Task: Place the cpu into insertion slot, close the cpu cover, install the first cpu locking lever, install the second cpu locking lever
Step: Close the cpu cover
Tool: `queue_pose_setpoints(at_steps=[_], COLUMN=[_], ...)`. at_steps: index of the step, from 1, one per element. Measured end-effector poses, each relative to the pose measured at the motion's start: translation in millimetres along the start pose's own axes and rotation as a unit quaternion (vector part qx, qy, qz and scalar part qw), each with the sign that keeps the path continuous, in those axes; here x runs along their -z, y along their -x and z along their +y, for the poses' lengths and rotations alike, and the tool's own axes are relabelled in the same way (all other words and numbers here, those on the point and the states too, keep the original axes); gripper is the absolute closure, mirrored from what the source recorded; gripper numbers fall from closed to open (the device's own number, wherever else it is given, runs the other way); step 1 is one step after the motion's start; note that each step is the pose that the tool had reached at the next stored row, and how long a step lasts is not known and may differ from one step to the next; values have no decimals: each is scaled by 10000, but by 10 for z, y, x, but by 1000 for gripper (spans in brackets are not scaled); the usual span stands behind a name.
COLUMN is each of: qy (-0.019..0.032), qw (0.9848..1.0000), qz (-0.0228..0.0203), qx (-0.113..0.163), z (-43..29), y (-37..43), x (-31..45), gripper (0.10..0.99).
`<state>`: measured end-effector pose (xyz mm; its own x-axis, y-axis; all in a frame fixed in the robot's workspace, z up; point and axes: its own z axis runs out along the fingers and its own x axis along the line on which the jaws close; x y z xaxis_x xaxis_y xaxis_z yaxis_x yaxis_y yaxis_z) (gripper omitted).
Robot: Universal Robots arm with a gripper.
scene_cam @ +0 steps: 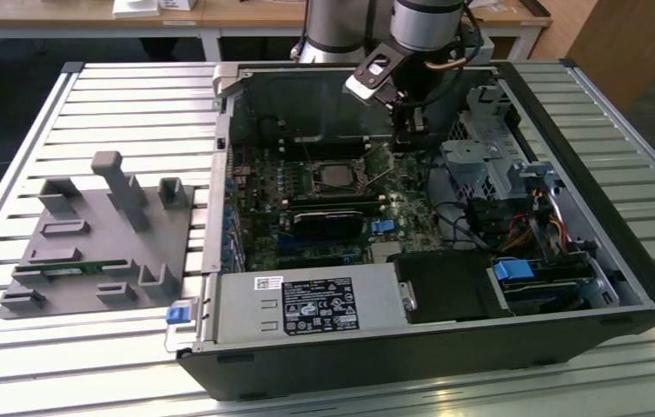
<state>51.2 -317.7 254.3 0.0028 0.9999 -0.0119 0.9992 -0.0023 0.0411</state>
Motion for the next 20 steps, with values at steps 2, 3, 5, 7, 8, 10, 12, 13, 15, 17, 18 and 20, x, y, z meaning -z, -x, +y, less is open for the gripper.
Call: queue_pose_setpoints(at_steps=[2, 3, 5, 7, 8, 10, 12, 13, 15, 17, 18, 20], qy=[-6, -9, -18, -29, -37, -52, -66, -73, -83, -93, -98, -108], qw=[10000, 10000, 10000, 10000, 10000, 10000, 10000, 10000, 10000, 10000, 9999, 9999], qz=[-1, -3, -8, -11, -10, -14, -18, -20, -23, -24, -25, -26], qx=[0, 1, 1, 1, 1, 1, 2, 2, 2, 2, 2, 2], z=[21, 30, 47, 66, 78, 96, 111, 119, 133, 144, 149, 156], y=[-8, -11, -20, -31, -34, -41, -46, -49, -55, -59, -61, -64], x=[-4, -5, -7, -13, -17, -25, -35, -41, -50, -61, -67, -81], gripper=[969, 969, 969, 969, 969, 969, 969, 969, 969, 969, 969, 969])
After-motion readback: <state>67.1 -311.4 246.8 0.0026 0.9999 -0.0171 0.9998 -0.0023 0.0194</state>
